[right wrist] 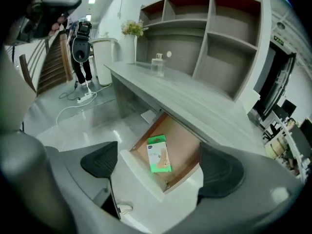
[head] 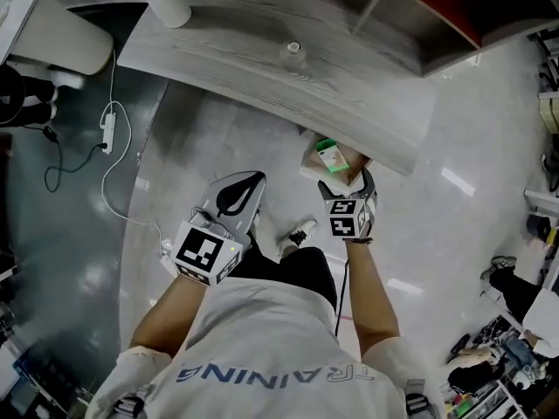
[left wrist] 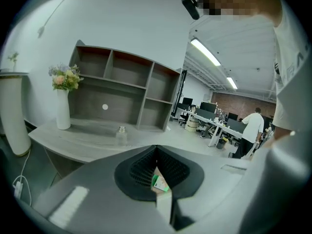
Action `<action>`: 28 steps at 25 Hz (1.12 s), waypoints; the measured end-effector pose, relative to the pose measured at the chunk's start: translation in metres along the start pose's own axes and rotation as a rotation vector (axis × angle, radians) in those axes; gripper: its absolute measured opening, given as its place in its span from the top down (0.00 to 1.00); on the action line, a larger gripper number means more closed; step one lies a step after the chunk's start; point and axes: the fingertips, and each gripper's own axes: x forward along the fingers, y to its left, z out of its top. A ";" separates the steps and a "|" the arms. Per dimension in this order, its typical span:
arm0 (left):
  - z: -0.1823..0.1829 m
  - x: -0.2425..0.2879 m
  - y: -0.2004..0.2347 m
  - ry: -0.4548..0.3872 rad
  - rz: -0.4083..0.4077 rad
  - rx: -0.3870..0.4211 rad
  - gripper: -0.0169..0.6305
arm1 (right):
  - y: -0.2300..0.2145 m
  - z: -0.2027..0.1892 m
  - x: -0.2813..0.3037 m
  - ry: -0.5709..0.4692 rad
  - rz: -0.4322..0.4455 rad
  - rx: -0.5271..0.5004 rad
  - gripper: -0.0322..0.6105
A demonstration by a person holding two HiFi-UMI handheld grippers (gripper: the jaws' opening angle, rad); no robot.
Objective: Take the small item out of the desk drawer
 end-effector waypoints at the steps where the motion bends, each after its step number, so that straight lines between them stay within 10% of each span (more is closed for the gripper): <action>1: -0.005 0.002 0.004 0.011 0.001 0.001 0.97 | 0.001 -0.004 0.012 0.015 -0.009 -0.006 0.11; 28: -0.081 0.024 0.044 0.139 0.009 -0.088 0.97 | -0.001 -0.083 0.160 0.253 -0.202 -0.062 0.34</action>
